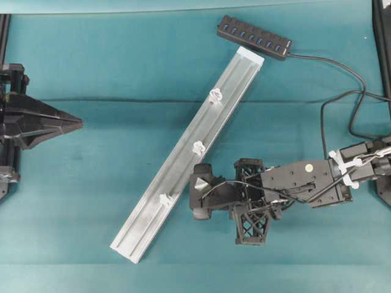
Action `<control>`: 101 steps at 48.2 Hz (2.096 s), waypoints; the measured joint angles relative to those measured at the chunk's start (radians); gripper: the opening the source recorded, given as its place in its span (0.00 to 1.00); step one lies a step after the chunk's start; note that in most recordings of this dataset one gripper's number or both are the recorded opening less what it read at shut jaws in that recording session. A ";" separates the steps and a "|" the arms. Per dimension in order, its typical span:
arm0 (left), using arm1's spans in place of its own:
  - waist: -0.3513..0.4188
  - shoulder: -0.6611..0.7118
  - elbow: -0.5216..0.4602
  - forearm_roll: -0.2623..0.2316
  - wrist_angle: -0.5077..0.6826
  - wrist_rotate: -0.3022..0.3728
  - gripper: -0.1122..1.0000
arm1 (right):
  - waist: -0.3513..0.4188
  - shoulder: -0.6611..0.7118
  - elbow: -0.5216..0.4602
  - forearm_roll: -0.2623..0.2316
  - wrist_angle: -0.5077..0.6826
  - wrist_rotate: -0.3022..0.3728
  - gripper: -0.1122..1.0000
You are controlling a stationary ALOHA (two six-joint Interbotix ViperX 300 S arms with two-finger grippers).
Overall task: Pass the USB cable through three rings with both arms.
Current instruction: 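Close the right gripper on the cable just below the USB-A plug, then lift the plug with the right gripper toward the rail's top end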
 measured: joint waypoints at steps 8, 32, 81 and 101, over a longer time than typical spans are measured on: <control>0.000 -0.023 0.000 0.000 0.000 0.000 0.09 | 0.005 -0.015 -0.018 -0.015 0.055 -0.032 0.18; 0.003 -0.058 0.000 -0.002 0.029 0.000 0.09 | -0.097 -0.155 -0.190 -0.026 0.319 -0.275 0.18; 0.008 -0.066 0.000 -0.002 0.040 -0.109 0.18 | -0.626 -0.322 -0.238 -0.021 0.453 -0.936 0.18; 0.008 0.005 -0.054 -0.002 0.040 -0.109 0.18 | -0.822 -0.333 -0.216 -0.020 0.407 -1.126 0.18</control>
